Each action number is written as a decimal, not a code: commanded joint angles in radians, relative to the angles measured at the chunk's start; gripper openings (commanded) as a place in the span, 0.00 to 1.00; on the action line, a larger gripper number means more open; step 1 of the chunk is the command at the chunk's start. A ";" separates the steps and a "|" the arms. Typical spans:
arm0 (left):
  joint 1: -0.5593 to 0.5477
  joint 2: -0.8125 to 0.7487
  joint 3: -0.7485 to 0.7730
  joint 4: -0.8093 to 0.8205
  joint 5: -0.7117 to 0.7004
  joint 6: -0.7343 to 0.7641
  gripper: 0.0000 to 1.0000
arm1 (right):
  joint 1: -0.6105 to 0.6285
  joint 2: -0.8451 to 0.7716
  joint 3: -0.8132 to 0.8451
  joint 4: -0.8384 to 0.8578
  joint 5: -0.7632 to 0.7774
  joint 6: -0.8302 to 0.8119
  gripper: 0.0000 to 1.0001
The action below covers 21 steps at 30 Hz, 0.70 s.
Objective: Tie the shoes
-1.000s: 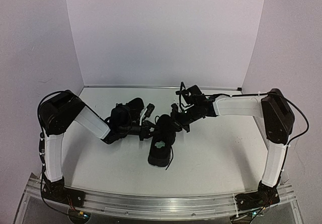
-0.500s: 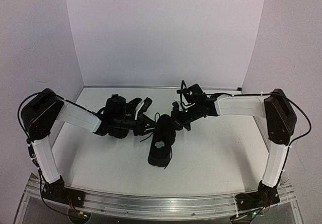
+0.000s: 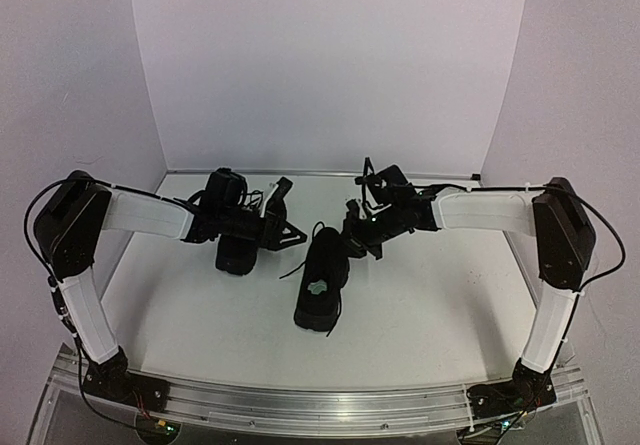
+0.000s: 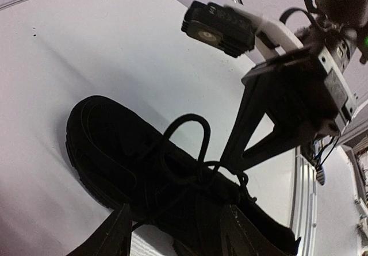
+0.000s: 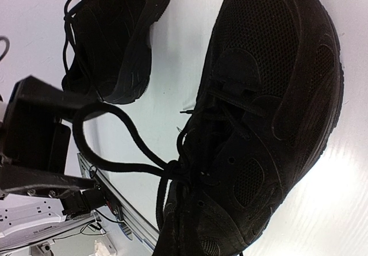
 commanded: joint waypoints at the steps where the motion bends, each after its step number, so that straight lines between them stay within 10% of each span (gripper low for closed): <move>1: -0.009 0.031 0.047 0.086 0.035 -0.140 0.56 | 0.004 -0.056 -0.006 -0.001 0.012 0.001 0.00; 21: -0.072 0.162 0.132 0.159 -0.022 -0.175 0.56 | 0.004 -0.051 0.003 -0.001 -0.001 0.008 0.00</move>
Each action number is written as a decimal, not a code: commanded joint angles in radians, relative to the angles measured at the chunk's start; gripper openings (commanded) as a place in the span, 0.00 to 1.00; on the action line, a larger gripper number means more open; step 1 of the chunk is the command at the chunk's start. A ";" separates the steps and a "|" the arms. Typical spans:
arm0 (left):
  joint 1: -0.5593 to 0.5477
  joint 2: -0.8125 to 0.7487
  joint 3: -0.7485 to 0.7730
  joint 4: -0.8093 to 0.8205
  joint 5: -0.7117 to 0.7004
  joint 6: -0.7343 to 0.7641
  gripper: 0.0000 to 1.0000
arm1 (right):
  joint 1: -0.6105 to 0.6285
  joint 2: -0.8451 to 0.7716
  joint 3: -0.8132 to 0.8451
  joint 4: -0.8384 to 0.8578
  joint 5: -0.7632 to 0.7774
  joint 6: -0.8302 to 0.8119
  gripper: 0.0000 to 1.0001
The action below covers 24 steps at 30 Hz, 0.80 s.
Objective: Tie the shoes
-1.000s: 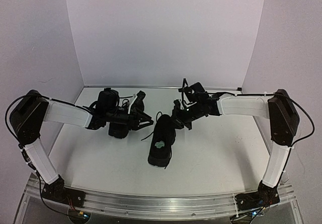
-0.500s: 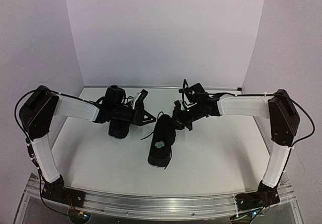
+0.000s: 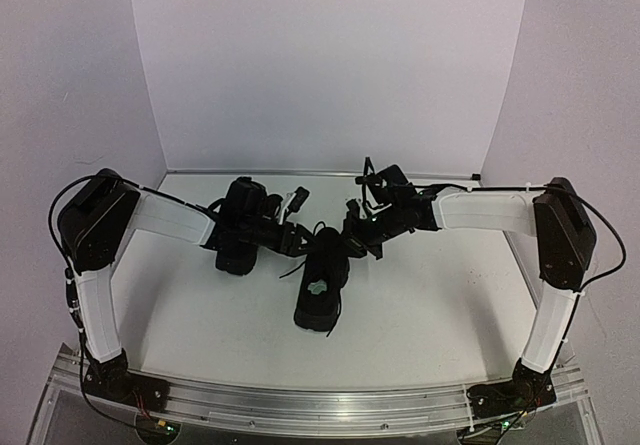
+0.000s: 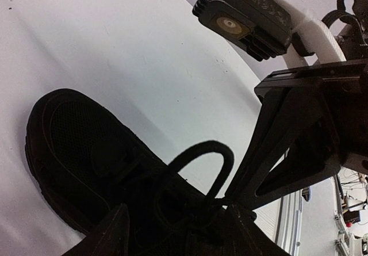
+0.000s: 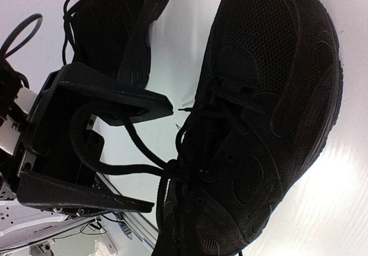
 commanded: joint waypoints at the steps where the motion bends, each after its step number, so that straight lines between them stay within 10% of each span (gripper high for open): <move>1: -0.006 0.018 0.055 0.086 -0.019 -0.002 0.55 | 0.004 -0.048 0.003 0.002 0.000 0.008 0.00; 16: -0.006 0.035 0.060 0.185 0.051 -0.026 0.02 | 0.003 -0.060 -0.022 0.002 0.003 0.006 0.00; 24: -0.013 -0.077 -0.041 0.191 0.112 0.087 0.00 | -0.041 -0.039 -0.009 0.006 0.020 -0.019 0.00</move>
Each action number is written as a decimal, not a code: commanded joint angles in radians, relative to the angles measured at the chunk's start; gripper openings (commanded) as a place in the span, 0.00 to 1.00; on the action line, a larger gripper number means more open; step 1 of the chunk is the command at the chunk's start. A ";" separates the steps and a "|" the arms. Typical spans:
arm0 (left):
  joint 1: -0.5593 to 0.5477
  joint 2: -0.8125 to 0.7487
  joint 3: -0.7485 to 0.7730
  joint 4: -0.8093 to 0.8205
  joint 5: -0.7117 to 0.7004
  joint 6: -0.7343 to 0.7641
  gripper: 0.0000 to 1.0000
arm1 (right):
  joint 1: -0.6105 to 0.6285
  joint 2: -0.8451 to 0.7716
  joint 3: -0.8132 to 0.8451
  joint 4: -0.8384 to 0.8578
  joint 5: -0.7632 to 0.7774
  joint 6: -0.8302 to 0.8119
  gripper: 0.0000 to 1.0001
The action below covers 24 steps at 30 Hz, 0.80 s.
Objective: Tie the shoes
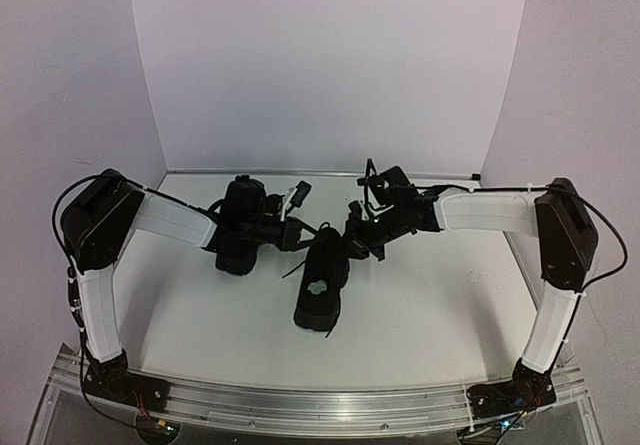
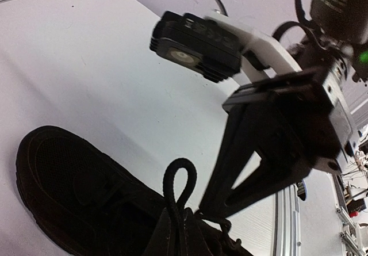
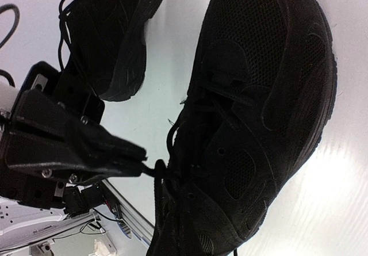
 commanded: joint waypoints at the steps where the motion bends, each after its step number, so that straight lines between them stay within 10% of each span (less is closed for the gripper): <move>1: -0.015 -0.107 -0.045 0.032 0.063 0.104 0.00 | -0.032 -0.015 0.025 0.009 0.018 -0.025 0.00; 24: -0.190 -0.171 0.007 -0.332 -0.019 0.548 0.00 | -0.035 0.268 0.292 0.113 -0.137 -0.071 0.00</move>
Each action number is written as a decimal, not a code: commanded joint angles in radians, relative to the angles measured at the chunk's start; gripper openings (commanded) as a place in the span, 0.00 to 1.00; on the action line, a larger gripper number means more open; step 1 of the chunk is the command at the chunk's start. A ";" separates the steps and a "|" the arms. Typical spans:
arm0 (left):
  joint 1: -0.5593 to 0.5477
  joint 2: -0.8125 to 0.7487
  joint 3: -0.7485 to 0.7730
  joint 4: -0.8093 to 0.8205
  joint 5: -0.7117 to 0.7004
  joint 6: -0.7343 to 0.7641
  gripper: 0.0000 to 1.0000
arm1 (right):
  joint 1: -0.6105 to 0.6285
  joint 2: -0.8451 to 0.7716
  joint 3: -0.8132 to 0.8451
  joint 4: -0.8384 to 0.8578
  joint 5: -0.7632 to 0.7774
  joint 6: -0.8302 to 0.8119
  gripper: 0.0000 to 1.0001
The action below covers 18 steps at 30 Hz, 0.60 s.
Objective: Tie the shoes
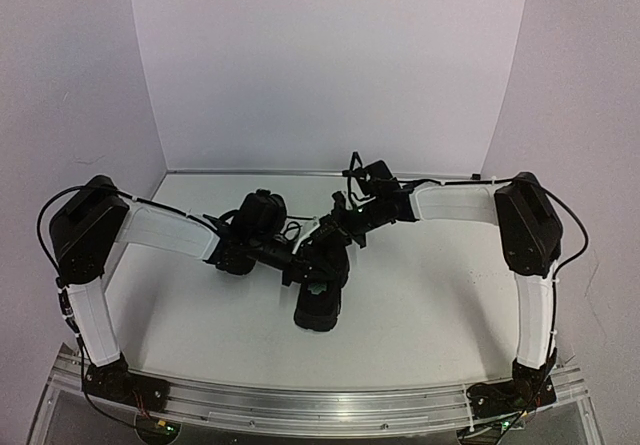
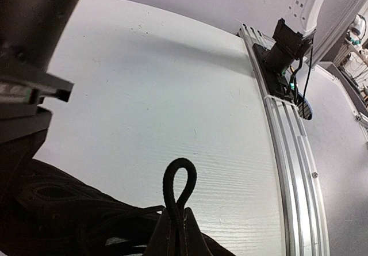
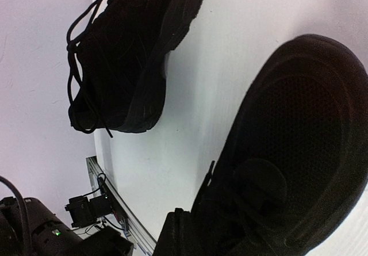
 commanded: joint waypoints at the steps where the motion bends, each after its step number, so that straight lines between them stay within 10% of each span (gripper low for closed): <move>1: -0.041 -0.072 0.051 -0.108 -0.036 0.132 0.00 | 0.002 0.047 0.074 0.065 -0.037 -0.019 0.00; 18: -0.121 -0.073 0.060 -0.159 -0.059 0.190 0.00 | 0.002 0.145 0.156 0.106 -0.050 -0.008 0.00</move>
